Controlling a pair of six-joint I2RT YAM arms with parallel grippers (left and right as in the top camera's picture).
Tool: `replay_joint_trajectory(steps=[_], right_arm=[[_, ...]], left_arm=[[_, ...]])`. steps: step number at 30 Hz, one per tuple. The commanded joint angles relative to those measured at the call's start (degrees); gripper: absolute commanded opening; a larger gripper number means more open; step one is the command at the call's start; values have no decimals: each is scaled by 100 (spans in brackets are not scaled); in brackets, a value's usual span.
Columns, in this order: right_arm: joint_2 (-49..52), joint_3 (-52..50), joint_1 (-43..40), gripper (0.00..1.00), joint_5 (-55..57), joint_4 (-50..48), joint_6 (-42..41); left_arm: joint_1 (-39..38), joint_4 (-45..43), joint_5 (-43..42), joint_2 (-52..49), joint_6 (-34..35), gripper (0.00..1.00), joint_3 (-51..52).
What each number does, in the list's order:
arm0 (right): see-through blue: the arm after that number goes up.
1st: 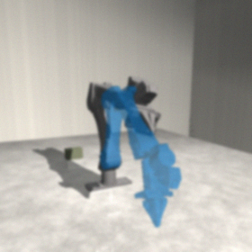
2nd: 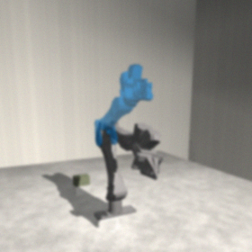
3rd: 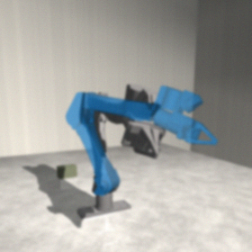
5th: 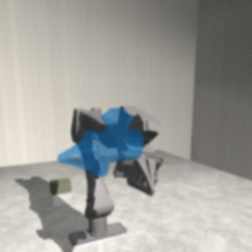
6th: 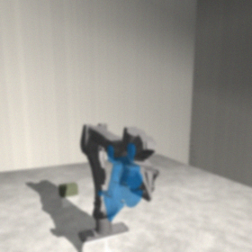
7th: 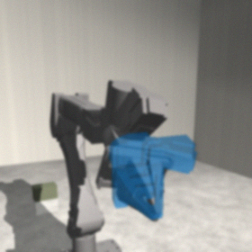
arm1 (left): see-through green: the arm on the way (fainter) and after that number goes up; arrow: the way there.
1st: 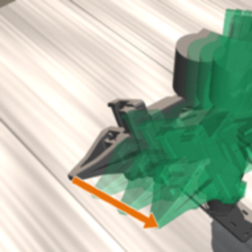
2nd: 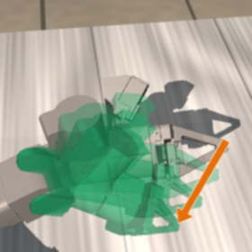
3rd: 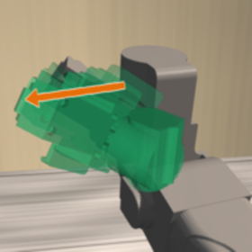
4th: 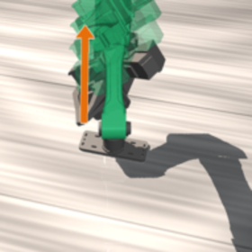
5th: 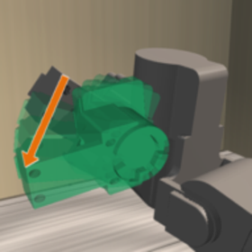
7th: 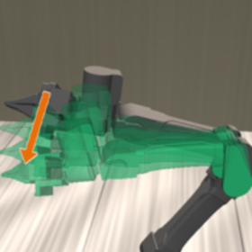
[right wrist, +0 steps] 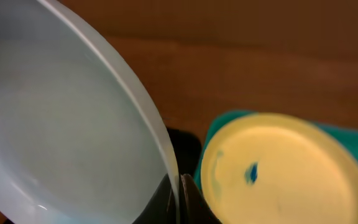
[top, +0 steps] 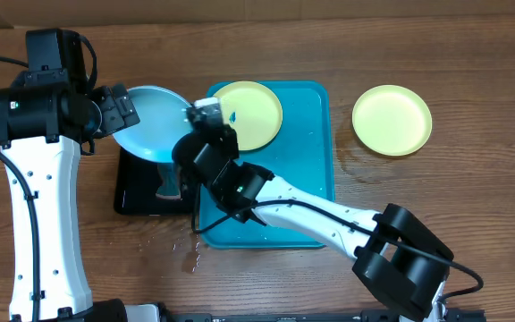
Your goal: Clean dirty plates on tray and stack at the side
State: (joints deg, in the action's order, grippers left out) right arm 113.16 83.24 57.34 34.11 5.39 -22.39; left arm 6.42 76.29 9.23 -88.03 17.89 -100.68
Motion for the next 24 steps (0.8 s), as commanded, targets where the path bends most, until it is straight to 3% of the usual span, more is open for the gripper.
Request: replay_joint_trajectory(steps=[1, 10, 19, 24], right_arm=[[-9, 149, 140, 4, 608, -529, 1912], [-11, 149, 378, 4, 1248, -1987, 3901], [-11, 149, 601, 4, 1434, -2896, 4129], [-11, 149, 658, 4, 1502, -3239, 4789]], left_arm=[[-4, 0, -9, -4, 57, 100, -92], [-4, -2, -9, -4, 57, 100, -92], [-4, 0, -9, -4, 57, 100, -92], [-4, 0, -9, -4, 57, 100, -92]])
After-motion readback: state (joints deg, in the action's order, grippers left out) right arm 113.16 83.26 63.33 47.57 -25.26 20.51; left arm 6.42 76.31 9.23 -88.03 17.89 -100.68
